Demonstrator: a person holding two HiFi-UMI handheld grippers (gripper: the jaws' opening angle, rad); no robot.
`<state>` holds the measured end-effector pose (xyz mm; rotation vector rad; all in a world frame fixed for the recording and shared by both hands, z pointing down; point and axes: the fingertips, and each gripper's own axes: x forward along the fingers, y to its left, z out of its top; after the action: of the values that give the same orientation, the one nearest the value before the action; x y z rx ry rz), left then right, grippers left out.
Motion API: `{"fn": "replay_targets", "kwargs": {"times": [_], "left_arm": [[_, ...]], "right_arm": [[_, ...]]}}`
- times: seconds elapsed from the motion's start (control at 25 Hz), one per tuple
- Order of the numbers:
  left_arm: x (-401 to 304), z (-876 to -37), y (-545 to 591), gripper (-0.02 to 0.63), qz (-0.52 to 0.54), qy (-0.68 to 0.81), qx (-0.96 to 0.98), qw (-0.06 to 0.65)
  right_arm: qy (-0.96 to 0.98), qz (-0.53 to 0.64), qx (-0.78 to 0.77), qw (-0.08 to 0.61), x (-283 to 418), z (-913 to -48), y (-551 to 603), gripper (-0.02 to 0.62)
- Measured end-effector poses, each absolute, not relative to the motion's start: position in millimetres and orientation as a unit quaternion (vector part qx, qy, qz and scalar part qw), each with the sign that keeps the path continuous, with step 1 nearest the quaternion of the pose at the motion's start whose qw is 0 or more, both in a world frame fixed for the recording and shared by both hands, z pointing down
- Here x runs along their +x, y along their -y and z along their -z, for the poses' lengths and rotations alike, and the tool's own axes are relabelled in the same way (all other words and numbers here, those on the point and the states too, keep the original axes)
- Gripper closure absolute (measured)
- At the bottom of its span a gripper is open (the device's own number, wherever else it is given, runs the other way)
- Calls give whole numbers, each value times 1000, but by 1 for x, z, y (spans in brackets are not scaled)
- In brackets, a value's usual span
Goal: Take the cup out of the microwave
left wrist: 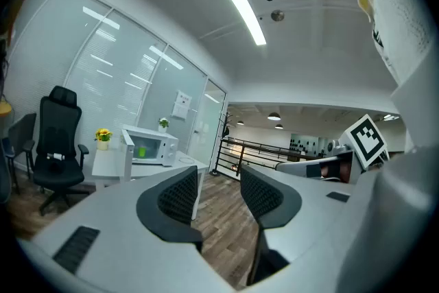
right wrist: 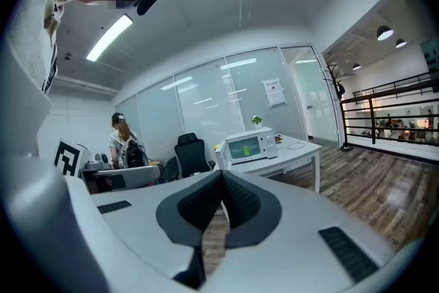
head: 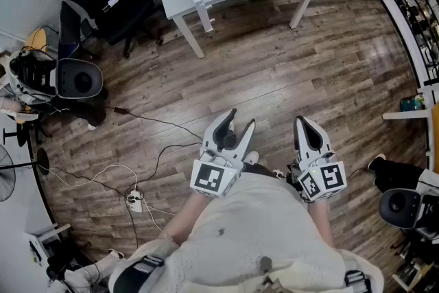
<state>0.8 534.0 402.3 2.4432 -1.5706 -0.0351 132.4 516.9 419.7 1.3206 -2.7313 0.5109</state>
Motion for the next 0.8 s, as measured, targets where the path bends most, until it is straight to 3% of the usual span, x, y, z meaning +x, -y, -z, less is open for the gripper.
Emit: {"fn": "replay_targets", "kwargs": {"times": [0.28,0.8], "left_arm": [[17,-383,-624,403,4,545,833,99],[20,-364,-688,403,-2,591,805,55]], "right_arm": [[897,-156,414,28,142,-392,-614,589],[908,-130,398,11,147,-370,-680,589]]}}
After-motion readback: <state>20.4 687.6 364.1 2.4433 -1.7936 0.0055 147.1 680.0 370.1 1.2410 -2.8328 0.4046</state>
